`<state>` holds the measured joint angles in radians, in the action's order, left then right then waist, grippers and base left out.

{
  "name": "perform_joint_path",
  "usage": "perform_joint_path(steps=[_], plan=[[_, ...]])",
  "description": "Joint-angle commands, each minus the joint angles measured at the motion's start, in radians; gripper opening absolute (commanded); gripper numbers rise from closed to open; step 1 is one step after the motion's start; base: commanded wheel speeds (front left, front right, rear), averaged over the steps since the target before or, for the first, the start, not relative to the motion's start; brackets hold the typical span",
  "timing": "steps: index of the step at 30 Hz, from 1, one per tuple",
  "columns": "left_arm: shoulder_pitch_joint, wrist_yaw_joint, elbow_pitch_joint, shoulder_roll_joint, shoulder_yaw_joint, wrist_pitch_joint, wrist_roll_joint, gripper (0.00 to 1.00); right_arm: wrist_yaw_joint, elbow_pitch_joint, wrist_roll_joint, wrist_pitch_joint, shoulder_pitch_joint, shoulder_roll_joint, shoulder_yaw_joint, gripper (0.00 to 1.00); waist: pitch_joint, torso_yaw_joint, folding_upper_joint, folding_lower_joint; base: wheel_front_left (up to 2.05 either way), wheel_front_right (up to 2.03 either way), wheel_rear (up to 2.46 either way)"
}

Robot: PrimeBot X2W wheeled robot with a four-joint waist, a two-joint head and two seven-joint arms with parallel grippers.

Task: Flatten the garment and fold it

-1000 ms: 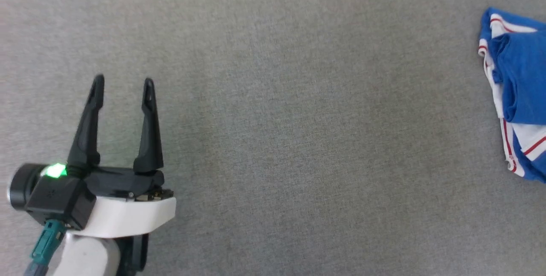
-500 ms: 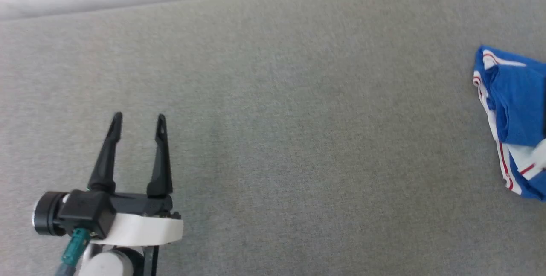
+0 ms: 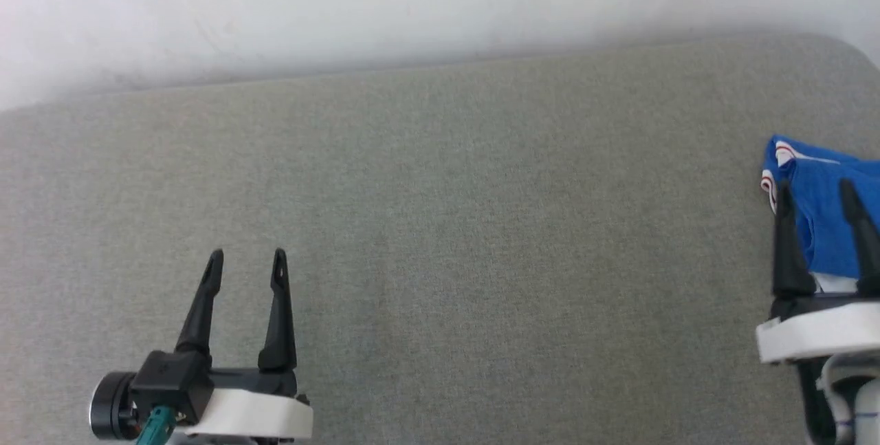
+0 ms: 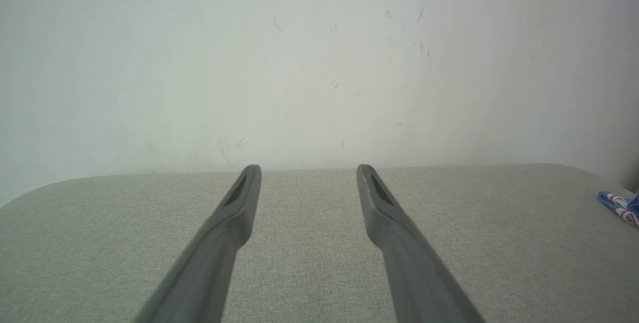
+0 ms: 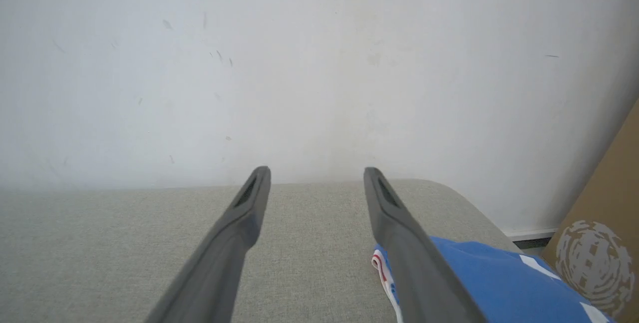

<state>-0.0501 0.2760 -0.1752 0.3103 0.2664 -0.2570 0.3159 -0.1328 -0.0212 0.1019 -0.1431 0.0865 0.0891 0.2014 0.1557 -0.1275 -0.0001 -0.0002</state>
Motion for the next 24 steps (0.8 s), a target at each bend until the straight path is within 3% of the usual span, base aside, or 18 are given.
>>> perform_joint_path(steps=[1,13,24], plan=[[-0.014,-0.004,0.008,-0.001,-0.002,-0.005,0.001,1.00,0.002,-0.011,-0.004,-0.019,-0.019,-0.010,-0.011,1.00,-0.047,0.022,0.0001,0.0002,0.00,0.00,0.00],[-0.071,-0.059,0.067,-0.066,-0.005,-0.005,-0.030,1.00,0.002,0.023,-0.084,-0.102,-0.129,-0.037,-0.097,1.00,-0.111,0.037,0.0001,0.0002,0.00,0.00,0.00],[-0.117,-0.132,0.084,-0.118,-0.069,-0.005,-0.046,1.00,0.002,0.103,-0.009,-0.117,-0.130,-0.039,-0.126,1.00,-0.130,0.034,0.0001,0.0002,0.00,0.00,0.00]])
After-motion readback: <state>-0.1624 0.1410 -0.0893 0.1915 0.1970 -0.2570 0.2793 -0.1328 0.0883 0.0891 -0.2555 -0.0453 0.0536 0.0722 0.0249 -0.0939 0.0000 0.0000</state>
